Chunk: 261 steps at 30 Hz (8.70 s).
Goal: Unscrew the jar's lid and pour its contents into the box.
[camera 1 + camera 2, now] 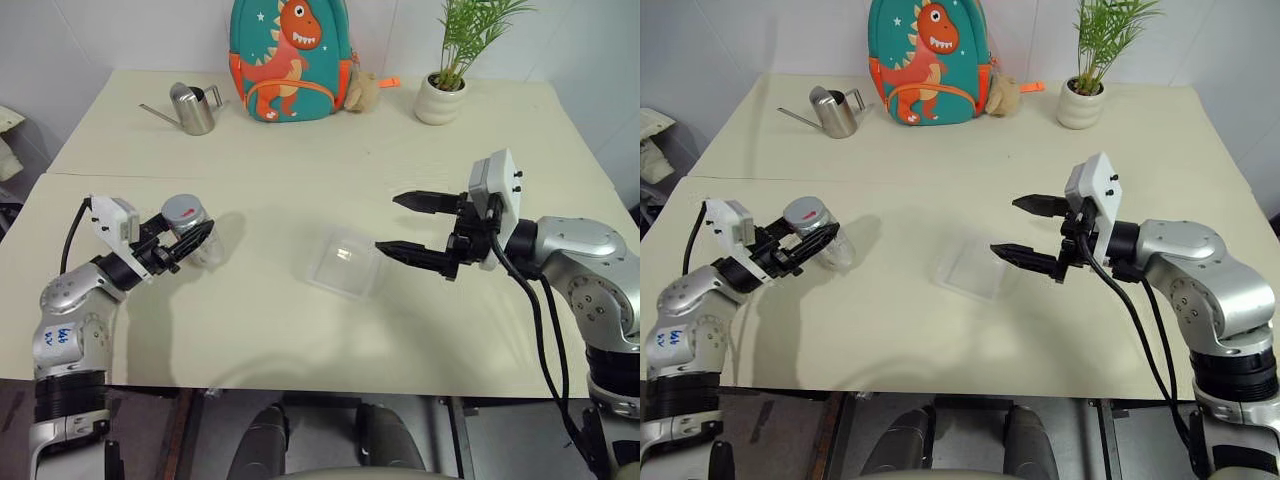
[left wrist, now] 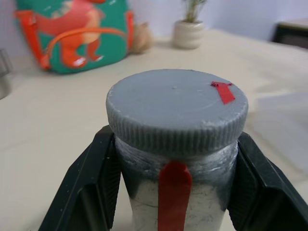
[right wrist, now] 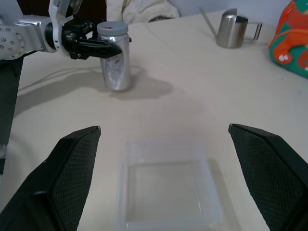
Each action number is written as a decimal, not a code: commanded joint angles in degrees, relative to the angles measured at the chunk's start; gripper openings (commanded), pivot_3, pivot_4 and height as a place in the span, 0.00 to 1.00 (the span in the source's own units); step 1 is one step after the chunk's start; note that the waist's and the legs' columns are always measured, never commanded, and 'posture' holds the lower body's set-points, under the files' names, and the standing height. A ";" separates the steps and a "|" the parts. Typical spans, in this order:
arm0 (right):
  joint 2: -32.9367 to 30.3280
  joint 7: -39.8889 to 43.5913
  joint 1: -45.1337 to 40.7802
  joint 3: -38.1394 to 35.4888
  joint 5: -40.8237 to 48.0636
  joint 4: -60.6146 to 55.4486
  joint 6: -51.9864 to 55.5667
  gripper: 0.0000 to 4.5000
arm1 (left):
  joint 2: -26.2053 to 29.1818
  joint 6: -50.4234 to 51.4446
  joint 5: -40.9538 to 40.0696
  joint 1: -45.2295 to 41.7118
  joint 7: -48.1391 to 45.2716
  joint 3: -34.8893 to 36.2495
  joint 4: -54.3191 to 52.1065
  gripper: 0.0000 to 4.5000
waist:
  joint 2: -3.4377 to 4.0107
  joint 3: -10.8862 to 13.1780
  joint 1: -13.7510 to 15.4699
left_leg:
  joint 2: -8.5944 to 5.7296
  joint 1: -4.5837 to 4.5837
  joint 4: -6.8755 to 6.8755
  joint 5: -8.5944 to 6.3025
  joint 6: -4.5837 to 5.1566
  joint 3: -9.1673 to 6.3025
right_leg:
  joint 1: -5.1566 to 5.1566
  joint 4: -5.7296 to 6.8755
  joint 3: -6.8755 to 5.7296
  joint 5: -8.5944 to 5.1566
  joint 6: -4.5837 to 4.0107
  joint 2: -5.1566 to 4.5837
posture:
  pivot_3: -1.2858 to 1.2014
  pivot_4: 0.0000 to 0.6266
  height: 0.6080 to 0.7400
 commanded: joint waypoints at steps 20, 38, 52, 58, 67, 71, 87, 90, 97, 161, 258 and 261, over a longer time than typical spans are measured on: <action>28.05 -33.50 -19.91 9.48 -3.62 -5.62 11.95 1.00 | -5.59 -6.98 3.71 -32.05 -31.51 -17.06 23.53 0.54 | 0.01 0.00 -0.31 | 0.21 -0.06 -0.10 0.01 -0.02 0.04 | -0.21 0.28 0.08 0.06 -0.10 0.31 | 0.52 0.24 1.00; 27.45 -38.29 -16.79 14.25 -9.63 -10.43 19.57 1.00 | -10.89 -11.71 8.42 -39.12 -34.69 -18.73 31.77 0.54 | 0.01 0.00 -1.58 | 0.22 -0.05 -0.12 0.00 0.01 0.06 | -0.29 0.41 0.16 0.06 -0.10 0.33 | 0.52 0.24 1.00; 31.77 -40.76 -13.76 12.80 -10.45 -12.98 19.10 0.96 | -11.23 -9.37 7.07 -37.23 -35.08 -18.52 27.15 0.54 | 0.01 0.00 -1.52 | 0.22 -0.05 -0.11 0.01 0.02 0.07 | -0.29 0.43 0.17 0.05 -0.10 0.33 | 0.52 0.24 1.00; 32.47 -38.75 -13.28 12.17 -9.06 -13.84 18.40 0.58 | -11.05 -8.89 6.93 -36.65 -34.82 -18.41 26.11 0.54 | 0.01 0.00 -1.52 | 0.23 -0.05 -0.11 0.01 0.02 0.07 | -0.29 0.44 0.18 0.05 -0.11 0.33 | 0.52 0.24 1.00; 30.54 -28.24 -12.53 11.37 -1.96 -14.72 17.69 0.57 | -10.83 -6.39 5.95 -36.46 -35.20 -17.63 25.13 0.54 | 0.01 0.00 -1.49 | 0.22 -0.05 -0.10 0.01 0.02 0.07 | -0.28 0.44 0.18 0.05 -0.11 0.33 | 0.52 0.24 1.00; 27.07 -19.48 -13.62 10.97 1.78 -14.01 16.39 0.57 | -10.84 -5.71 5.58 -36.86 -36.10 -17.67 25.46 0.54 | 0.01 0.00 -1.48 | 0.22 -0.05 -0.11 0.00 0.02 0.07 | -0.28 0.41 0.18 0.05 -0.11 0.33 | 0.52 0.24 1.00; 21.13 1.75 -19.60 10.56 6.74 -7.49 11.56 0.57 | -11.30 -5.51 4.23 -36.19 -36.65 -20.34 26.70 0.54 | 0.00 0.01 -1.47 | 0.24 -0.04 -0.08 0.00 0.03 0.10 | -0.28 0.42 0.20 0.05 -0.11 0.35 | 0.52 0.24 1.00; 22.07 2.65 -20.26 9.56 7.96 -6.73 11.67 0.57 | -11.24 -5.83 4.44 -36.06 -37.07 -20.83 26.95 0.54 | 0.00 0.01 -1.47 | 0.24 -0.04 -0.08 0.00 0.03 0.10 | -0.28 0.42 0.20 0.05 -0.11 0.35 | 0.52 0.24 1.00; 22.09 3.77 -20.46 9.29 7.55 -5.42 11.70 0.57 | -11.49 -6.62 4.17 -35.62 -37.38 -21.34 26.96 0.54 | 0.00 0.01 -1.47 | 0.23 -0.05 -0.08 0.00 0.02 0.10 | -0.28 0.42 0.21 0.05 -0.11 0.35 | 0.52 0.24 1.00; 19.77 -4.01 -22.95 9.95 -6.85 7.92 3.93 1.00 | -11.86 -3.85 -1.93 -30.44 -38.32 -20.12 13.36 0.54 | 0.00 0.01 -1.48 | 0.23 -0.04 0.01 0.01 0.02 0.11 | -0.28 0.48 0.22 0.05 -0.11 0.35 | 0.52 0.24 1.00; 12.17 -2.68 -19.96 7.29 -2.68 1.65 9.18 1.00 | -10.96 -5.23 -2.75 -30.92 -41.64 -21.51 14.35 0.54 | 0.00 0.01 -1.45 | 0.24 -0.05 0.07 0.00 0.03 0.12 | -0.27 0.47 0.24 0.05 -0.11 0.35 | 0.52 0.24 1.00; 11.01 -3.29 -19.57 6.77 -1.99 0.71 9.99 1.00 | -11.10 -5.40 -2.62 -31.15 -41.68 -21.51 14.86 0.54 | 0.00 0.01 -1.46 | 0.24 -0.04 0.06 0.00 0.03 0.12 | -0.27 0.47 0.24 0.05 -0.11 0.36 | 0.52 0.24 1.00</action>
